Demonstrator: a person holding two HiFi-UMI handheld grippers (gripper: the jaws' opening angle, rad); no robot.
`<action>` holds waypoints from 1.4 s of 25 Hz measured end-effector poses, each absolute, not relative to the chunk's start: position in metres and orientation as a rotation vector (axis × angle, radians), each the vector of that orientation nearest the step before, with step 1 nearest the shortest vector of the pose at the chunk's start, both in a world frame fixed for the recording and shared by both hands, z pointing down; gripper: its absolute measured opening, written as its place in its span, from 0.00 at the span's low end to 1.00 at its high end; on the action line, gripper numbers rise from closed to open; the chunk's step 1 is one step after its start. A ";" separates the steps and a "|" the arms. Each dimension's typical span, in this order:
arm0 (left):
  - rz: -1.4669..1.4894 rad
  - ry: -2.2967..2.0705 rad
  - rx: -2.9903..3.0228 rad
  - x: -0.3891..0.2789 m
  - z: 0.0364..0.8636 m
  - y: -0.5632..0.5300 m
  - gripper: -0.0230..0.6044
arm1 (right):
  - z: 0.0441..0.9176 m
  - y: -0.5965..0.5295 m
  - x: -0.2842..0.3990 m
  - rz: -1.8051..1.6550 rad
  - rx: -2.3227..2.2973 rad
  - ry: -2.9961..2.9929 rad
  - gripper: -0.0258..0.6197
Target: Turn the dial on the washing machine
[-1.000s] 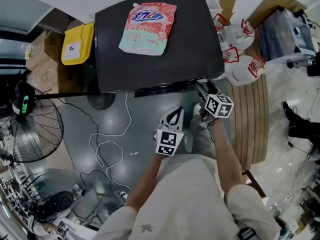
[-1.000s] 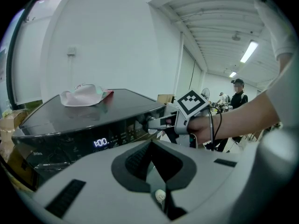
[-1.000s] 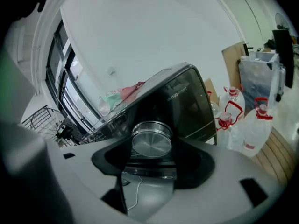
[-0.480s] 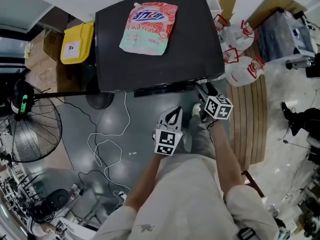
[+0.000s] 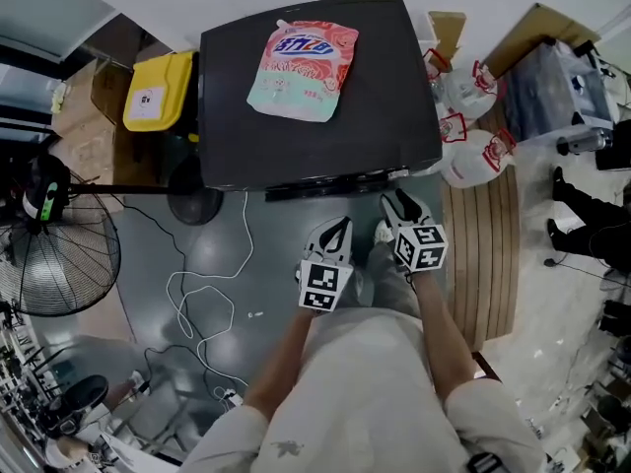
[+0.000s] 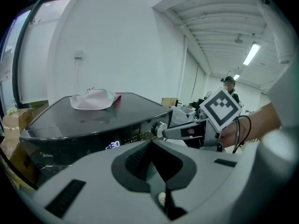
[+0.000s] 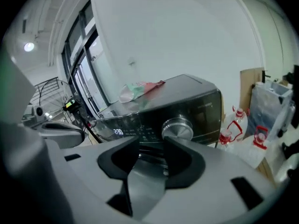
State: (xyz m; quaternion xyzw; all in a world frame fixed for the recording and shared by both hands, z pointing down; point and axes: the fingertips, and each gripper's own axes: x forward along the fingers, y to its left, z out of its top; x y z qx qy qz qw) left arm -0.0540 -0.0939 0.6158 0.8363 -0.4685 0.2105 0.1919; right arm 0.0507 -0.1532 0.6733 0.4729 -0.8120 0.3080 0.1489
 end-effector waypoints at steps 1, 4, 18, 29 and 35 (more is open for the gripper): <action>0.586 -1.319 2.351 -0.056 0.614 -0.094 0.06 | 0.666 -0.152 0.048 0.843 1.349 -2.347 0.29; 0.571 -1.331 2.360 -0.064 0.608 -0.094 0.06 | 0.647 -0.149 0.040 0.737 1.332 -2.379 0.23; 0.525 -1.361 2.424 -0.084 0.580 -0.092 0.06 | 0.590 -0.119 0.023 0.503 1.317 -2.452 0.05; 0.493 -1.379 2.413 -0.100 0.574 -0.078 0.06 | 0.583 -0.098 0.013 0.506 1.315 -2.452 0.05; 0.486 -1.380 2.409 -0.104 0.576 -0.075 0.06 | 0.582 -0.097 0.012 0.502 1.318 -2.442 0.05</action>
